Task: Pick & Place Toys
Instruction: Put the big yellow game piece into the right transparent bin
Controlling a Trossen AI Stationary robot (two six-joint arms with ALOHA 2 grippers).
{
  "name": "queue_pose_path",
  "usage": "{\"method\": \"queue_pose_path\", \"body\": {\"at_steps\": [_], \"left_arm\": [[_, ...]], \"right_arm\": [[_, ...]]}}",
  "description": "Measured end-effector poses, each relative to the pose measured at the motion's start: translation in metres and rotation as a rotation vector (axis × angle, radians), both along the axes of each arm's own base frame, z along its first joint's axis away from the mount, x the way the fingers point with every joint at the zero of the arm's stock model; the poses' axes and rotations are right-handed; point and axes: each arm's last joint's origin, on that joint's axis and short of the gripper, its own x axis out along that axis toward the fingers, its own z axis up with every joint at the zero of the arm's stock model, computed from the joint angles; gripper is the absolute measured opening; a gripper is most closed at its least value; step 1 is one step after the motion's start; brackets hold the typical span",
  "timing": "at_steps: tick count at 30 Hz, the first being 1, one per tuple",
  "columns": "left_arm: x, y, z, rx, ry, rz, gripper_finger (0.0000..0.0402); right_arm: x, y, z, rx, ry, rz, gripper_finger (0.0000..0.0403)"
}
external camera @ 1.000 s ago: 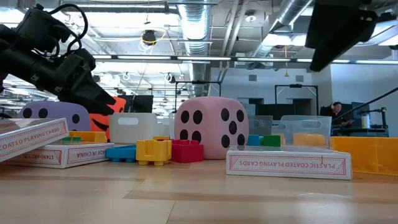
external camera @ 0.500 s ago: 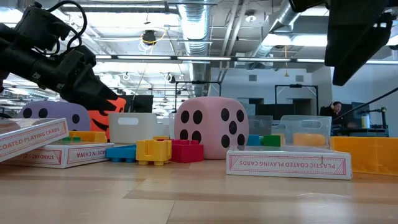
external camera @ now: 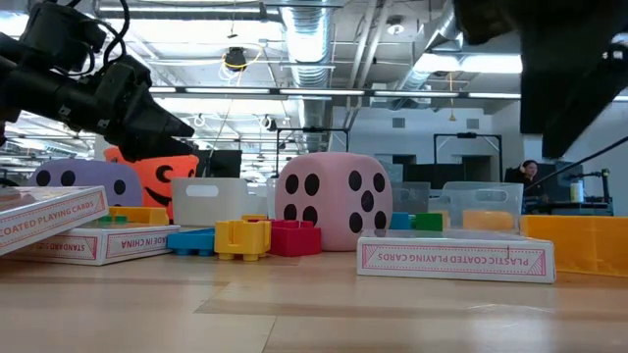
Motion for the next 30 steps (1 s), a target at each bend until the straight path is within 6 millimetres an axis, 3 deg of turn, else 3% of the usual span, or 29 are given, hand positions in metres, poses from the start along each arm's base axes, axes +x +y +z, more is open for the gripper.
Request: {"method": "queue_pose_path", "body": {"at_steps": [7,15,30], "left_arm": [[0.0,0.0,0.0,-0.001,0.002,-0.001,0.0301],[0.0,0.0,0.0,-0.002,-0.002,-0.004,0.0301],[0.0,0.0,0.0,-0.002,-0.001,-0.003,0.0301]], "right_arm": [[0.003,0.007,-0.033,0.033,0.168,0.027,0.0393],[0.008,0.015,-0.059,0.05,0.225,0.053,0.0393],[0.023,0.003,-0.056,0.127,0.183,0.073,0.0367]]}}
